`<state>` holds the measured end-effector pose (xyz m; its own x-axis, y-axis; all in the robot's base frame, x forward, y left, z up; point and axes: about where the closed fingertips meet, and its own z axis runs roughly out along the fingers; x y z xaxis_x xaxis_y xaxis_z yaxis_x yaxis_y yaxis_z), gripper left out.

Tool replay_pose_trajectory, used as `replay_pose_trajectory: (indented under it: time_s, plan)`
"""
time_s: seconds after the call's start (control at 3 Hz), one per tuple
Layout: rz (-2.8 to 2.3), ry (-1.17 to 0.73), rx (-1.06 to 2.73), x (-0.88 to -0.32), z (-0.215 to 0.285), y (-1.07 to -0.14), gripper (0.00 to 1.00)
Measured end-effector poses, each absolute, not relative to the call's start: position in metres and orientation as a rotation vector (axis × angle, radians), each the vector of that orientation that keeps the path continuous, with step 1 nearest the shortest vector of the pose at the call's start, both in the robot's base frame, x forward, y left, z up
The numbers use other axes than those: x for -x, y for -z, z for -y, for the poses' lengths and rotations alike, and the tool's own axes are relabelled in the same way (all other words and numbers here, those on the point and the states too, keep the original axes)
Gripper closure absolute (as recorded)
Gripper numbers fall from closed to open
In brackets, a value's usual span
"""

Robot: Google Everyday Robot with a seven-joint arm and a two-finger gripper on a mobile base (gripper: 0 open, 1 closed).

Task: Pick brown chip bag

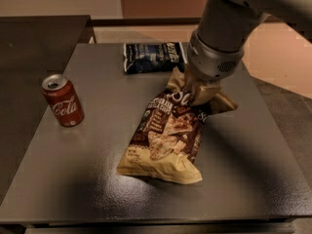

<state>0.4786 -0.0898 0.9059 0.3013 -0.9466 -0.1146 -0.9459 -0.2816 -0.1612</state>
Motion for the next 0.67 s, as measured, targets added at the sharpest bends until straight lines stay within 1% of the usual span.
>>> replay_pose_trajectory:
  time_s: [0.67]
  plan:
    - [-1.752, 0.004, 2.296, -0.483, 0.091, -0.976, 1.0]
